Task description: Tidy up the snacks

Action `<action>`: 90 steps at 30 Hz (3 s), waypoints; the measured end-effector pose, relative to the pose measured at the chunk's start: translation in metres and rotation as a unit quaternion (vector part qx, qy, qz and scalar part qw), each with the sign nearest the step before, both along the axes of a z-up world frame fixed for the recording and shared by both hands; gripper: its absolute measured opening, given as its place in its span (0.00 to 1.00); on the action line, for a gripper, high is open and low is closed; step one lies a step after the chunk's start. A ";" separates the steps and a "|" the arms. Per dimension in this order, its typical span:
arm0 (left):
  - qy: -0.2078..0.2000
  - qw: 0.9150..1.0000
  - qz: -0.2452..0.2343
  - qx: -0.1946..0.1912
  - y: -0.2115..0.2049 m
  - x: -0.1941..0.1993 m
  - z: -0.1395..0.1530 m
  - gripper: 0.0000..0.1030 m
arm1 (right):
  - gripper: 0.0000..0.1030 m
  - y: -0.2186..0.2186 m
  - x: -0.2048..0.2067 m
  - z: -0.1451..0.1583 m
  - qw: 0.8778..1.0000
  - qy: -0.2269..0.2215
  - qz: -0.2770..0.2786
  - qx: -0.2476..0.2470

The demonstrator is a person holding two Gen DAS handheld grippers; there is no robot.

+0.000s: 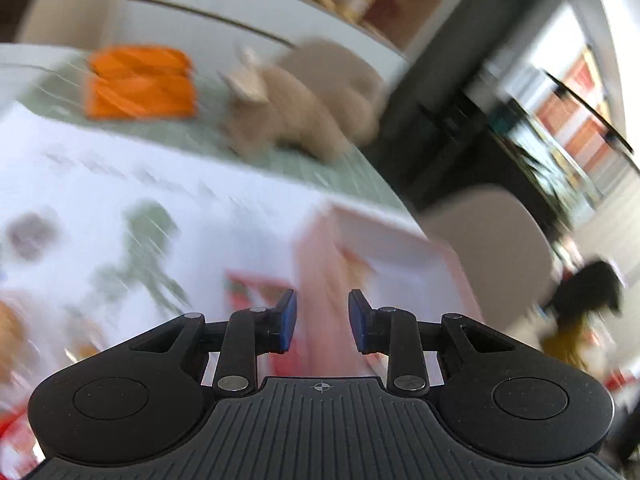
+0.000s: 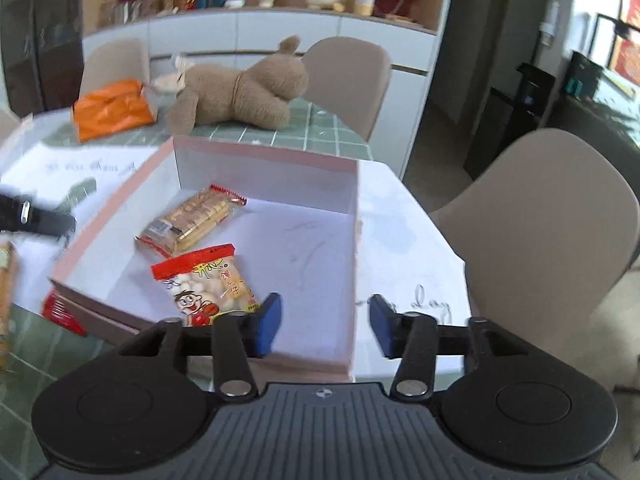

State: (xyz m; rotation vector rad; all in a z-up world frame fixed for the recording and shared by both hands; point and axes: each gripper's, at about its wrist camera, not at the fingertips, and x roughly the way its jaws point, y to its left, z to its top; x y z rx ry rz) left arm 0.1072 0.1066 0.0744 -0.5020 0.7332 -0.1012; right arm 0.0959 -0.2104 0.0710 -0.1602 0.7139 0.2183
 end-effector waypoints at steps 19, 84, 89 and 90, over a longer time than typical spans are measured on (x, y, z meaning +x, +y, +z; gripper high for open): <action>0.083 0.971 -0.145 0.172 -0.025 0.009 -0.057 0.31 | 0.63 0.039 -0.064 -0.025 0.993 0.068 0.096 0.030; 0.139 0.977 -0.065 0.146 0.107 -0.017 -0.040 0.41 | 1.00 0.073 -0.100 -0.060 0.984 0.061 0.166 0.023; 0.090 0.991 -0.025 0.091 0.097 -0.063 -0.027 0.40 | 1.00 0.073 -0.102 -0.059 0.983 0.067 0.170 0.018; 0.075 0.994 -0.005 0.080 0.098 -0.075 -0.022 0.40 | 1.00 0.073 -0.103 -0.059 0.983 0.066 0.170 0.018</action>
